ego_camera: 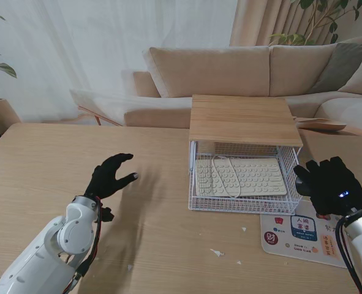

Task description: Unroll the mouse pad and set up the keyboard and mouse from the tabletop organizer

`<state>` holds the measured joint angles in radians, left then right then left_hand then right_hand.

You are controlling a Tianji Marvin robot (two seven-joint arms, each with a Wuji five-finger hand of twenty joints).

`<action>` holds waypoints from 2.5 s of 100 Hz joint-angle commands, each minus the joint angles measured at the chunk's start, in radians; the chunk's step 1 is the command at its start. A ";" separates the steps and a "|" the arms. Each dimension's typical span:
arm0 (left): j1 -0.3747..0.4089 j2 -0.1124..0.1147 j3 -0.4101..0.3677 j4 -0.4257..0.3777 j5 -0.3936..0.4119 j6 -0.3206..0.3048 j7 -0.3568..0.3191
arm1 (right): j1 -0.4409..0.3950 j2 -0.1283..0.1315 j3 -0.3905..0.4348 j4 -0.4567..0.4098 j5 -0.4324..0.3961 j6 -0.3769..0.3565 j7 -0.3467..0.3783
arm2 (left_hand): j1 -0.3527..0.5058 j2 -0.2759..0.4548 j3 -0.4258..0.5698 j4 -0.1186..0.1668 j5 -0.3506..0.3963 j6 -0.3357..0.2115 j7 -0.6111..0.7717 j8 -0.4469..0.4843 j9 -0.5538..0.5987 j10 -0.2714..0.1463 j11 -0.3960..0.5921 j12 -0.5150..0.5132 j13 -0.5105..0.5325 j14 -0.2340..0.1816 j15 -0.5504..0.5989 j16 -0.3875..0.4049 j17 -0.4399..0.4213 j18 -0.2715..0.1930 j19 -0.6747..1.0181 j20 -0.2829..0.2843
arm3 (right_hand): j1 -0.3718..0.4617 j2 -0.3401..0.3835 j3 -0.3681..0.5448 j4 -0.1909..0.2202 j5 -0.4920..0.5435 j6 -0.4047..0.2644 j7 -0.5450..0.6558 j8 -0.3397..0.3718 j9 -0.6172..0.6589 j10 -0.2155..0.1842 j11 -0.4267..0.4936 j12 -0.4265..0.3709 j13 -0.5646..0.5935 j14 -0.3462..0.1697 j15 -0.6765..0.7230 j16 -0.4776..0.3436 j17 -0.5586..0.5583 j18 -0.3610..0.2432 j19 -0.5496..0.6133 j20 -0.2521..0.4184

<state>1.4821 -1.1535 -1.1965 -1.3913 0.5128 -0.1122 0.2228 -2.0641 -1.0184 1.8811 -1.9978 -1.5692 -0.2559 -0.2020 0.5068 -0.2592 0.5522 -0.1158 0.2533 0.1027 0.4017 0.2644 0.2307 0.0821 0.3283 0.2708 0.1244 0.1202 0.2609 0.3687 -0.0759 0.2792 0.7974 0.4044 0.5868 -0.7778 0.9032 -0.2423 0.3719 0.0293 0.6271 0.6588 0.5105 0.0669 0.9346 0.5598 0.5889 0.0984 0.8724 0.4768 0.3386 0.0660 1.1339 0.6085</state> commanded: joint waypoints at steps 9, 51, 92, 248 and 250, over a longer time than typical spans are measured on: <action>0.002 -0.003 0.003 -0.007 -0.001 0.004 -0.017 | -0.064 -0.017 0.012 0.005 -0.011 0.050 -0.006 | 0.022 0.012 -0.005 0.044 0.010 -0.001 -0.020 -0.007 -0.024 0.017 -0.019 -0.013 -0.034 -0.010 -0.013 0.016 -0.008 0.009 -0.029 -0.017 | 0.216 0.090 0.190 0.046 0.048 -0.014 0.041 -0.004 0.062 -0.029 0.101 0.058 0.106 -0.027 0.166 0.043 0.001 -0.006 0.042 0.015; -0.002 -0.002 0.010 -0.002 -0.001 0.000 -0.021 | -0.115 -0.032 -0.042 0.072 0.004 0.233 0.019 | 0.022 0.012 -0.005 0.045 0.011 0.001 -0.019 -0.007 -0.024 0.017 -0.019 -0.013 -0.034 -0.009 -0.013 0.016 -0.009 0.012 -0.032 -0.018 | 0.214 0.106 0.176 0.052 0.044 -0.003 0.026 -0.004 0.050 -0.022 0.097 0.069 0.094 -0.024 0.165 0.048 -0.009 -0.004 0.041 0.018; -0.005 -0.003 0.015 0.001 -0.002 -0.003 -0.020 | -0.075 -0.027 -0.130 0.169 0.018 0.308 0.125 | 0.021 0.012 -0.007 0.045 0.011 0.000 -0.020 -0.007 -0.024 0.018 -0.021 -0.013 -0.034 -0.010 -0.013 0.016 -0.008 0.012 -0.033 -0.018 | 0.189 0.128 0.160 0.065 0.021 -0.007 0.014 0.000 0.018 -0.029 0.091 0.070 0.064 -0.039 0.151 0.049 -0.034 -0.008 0.025 0.015; -0.001 0.000 0.010 -0.007 0.007 -0.002 -0.022 | -0.084 -0.027 -0.142 0.072 -0.027 0.265 0.318 | 0.024 0.010 -0.005 0.045 0.011 -0.009 -0.019 -0.007 -0.024 0.019 -0.021 -0.013 -0.036 -0.005 -0.015 0.016 -0.008 0.012 -0.034 -0.016 | -0.186 0.338 -0.222 0.154 -0.197 -0.001 -0.407 -0.038 -0.333 -0.008 -0.345 -0.272 -0.344 -0.026 -0.345 -0.132 -0.322 0.009 -0.293 -0.021; 0.001 0.000 0.009 -0.009 0.007 -0.001 -0.023 | -0.092 -0.028 -0.135 0.061 -0.025 0.261 0.305 | 0.024 0.009 -0.005 0.045 0.012 -0.009 -0.019 -0.007 -0.024 0.018 -0.021 -0.013 -0.035 -0.005 -0.015 0.016 -0.008 0.012 -0.034 -0.016 | -0.187 0.345 -0.227 0.155 -0.194 -0.001 -0.408 -0.037 -0.332 -0.008 -0.342 -0.270 -0.345 -0.024 -0.346 -0.133 -0.323 0.010 -0.294 -0.021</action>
<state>1.4745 -1.1531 -1.1824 -1.3853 0.5168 -0.1144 0.2164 -2.1300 -1.0394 1.7355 -1.8951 -1.5942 0.0184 0.1107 0.5068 -0.2592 0.5522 -0.1158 0.2533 0.1028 0.4016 0.2626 0.2307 0.0821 0.3280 0.2708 0.1244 0.1202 0.2609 0.3688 -0.0759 0.2800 0.7861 0.4042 0.4189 -0.4724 0.7005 -0.1363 0.1858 0.0156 0.2398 0.6016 0.2013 0.0311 0.6135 0.2914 0.2767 0.0495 0.5341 0.3621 0.0375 0.0499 0.8671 0.6007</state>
